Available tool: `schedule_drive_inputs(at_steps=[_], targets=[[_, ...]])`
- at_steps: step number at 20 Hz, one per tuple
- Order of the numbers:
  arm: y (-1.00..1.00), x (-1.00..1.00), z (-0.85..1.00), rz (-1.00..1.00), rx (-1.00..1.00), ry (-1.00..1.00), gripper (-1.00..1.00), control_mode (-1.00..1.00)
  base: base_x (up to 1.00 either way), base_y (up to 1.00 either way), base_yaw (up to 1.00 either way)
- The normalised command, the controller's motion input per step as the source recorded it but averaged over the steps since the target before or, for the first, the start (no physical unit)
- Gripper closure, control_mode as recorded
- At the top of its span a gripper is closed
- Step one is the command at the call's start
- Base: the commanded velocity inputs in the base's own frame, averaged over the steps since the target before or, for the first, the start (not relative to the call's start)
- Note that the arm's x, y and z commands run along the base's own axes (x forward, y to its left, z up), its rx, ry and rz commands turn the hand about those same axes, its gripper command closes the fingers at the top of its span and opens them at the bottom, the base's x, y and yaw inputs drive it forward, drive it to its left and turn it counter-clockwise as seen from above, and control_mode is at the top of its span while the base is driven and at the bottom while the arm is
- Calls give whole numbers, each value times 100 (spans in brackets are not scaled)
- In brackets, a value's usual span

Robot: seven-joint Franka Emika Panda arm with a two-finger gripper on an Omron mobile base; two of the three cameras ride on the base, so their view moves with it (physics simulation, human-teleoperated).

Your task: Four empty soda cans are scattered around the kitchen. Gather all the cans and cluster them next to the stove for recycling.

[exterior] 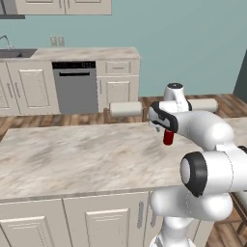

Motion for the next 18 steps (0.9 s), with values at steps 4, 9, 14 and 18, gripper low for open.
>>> schedule_drive_inputs(at_steps=[4,9,14,18], targets=[[0,0,0,0,0,0,-100,100,0,0,0],[0,0,0,0,0,0,-100,100,0,0,0],[0,0,0,0,0,0,-100,100,0,0,0],[0,0,0,0,0,0,-100,-100,0,0,0]])
